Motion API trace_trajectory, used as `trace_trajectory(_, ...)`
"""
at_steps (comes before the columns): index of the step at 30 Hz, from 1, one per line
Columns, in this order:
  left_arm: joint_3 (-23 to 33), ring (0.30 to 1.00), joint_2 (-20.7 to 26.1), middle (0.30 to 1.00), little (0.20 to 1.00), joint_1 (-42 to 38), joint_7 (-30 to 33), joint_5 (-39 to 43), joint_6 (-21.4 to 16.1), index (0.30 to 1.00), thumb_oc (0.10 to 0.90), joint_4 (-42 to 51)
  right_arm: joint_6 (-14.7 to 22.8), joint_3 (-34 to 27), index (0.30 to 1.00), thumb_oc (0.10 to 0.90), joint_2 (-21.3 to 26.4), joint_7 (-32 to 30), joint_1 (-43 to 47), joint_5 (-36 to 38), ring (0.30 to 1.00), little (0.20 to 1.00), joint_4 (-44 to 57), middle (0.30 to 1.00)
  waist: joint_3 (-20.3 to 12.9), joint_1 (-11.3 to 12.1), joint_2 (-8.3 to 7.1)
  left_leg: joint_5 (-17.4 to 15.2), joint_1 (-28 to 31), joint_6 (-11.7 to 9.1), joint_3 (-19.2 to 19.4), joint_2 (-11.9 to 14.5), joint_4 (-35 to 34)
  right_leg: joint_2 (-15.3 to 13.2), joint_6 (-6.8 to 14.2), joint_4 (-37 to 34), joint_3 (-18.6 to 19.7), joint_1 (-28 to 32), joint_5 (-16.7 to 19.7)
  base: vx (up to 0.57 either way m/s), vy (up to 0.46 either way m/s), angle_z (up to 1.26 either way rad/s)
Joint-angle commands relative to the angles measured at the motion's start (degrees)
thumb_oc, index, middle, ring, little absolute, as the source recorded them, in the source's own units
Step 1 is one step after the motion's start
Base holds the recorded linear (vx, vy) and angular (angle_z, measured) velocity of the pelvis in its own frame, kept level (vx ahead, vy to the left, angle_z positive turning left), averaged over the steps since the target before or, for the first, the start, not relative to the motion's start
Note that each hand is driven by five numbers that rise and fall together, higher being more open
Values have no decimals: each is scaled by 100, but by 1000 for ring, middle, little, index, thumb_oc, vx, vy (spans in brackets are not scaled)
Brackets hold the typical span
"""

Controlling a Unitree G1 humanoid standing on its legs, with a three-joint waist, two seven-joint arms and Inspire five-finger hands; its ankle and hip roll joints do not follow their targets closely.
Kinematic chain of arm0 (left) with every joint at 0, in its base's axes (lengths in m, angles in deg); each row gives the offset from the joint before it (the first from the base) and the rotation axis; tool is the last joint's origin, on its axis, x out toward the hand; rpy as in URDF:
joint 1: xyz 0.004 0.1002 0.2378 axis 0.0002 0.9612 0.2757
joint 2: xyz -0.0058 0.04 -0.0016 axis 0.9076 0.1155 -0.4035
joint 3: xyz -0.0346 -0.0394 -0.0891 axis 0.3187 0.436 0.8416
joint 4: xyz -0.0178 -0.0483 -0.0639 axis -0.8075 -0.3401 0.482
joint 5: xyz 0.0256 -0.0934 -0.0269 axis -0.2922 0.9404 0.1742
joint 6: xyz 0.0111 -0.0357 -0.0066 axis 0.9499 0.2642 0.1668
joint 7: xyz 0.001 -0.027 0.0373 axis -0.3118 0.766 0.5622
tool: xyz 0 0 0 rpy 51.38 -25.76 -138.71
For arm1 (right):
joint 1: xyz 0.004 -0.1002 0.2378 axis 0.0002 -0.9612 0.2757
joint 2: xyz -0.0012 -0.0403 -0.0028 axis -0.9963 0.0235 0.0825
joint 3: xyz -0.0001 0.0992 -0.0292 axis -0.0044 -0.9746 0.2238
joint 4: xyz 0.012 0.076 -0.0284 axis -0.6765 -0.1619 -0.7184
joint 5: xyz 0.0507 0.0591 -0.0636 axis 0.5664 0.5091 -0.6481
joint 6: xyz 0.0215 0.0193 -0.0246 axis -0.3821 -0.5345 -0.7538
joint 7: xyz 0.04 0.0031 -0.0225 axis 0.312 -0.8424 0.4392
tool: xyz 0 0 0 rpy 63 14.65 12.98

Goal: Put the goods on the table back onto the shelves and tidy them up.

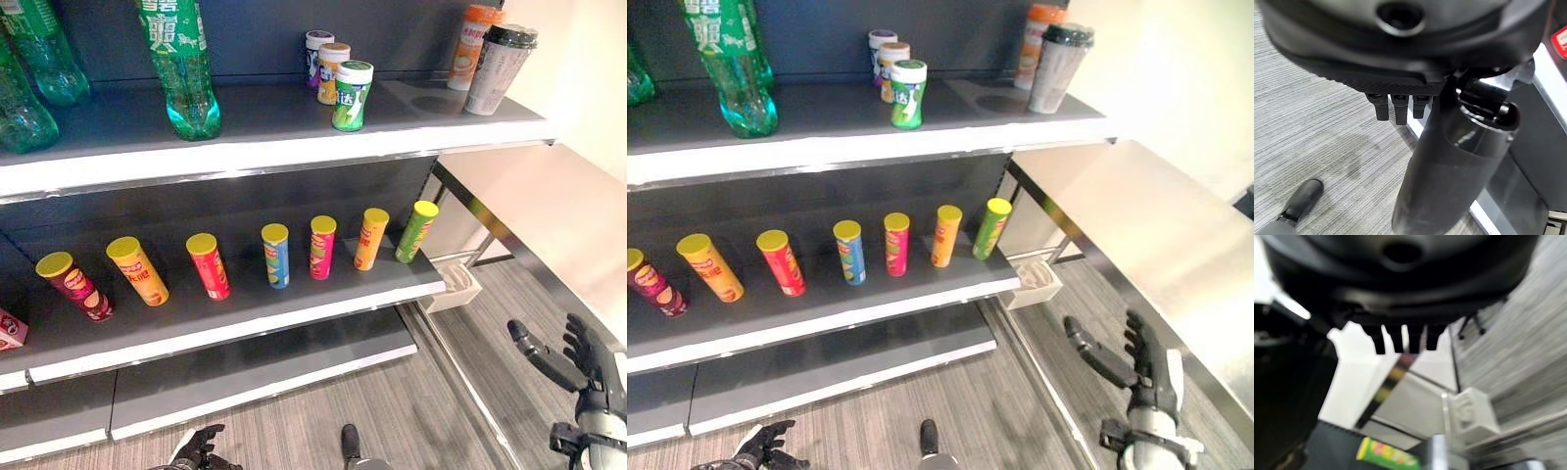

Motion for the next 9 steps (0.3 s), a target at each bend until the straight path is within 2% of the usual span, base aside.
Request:
trace_trajectory(1,188,900,381,900,900,-295,-34,2,-210,900,800,126,214,258,900,800,615,778,560,373,900,900,-111,900,220,354,-109,-295,-60,-97,-630,254,51,-459,602,114,-233,726,-287,-5,-23,12)
trace_trajectory(4,163,900,343,900,900,-311,-23,-8,-217,900,800,88,197,675,900,800,447,858,627,382,900,900,-601,900,244,392,-111,-283,-72,-98,-672,252,51,-478,600,106,-301,763,-293,1,-19,21)
trace_trajectory(6,128,900,273,900,900,-311,20,48,-181,900,800,-27,66,1383,900,800,24,939,807,354,900,900,-1836,900,274,534,-83,-248,-120,-116,-793,254,51,-503,588,99,-469,863,-334,22,-37,36)
trace_trajectory(9,89,900,256,900,900,-325,35,85,-150,900,800,-70,22,1618,900,800,-165,876,934,332,900,900,-2414,900,282,590,-73,-235,-141,-123,-852,253,51,-508,578,102,-539,903,-352,17,-31,40)
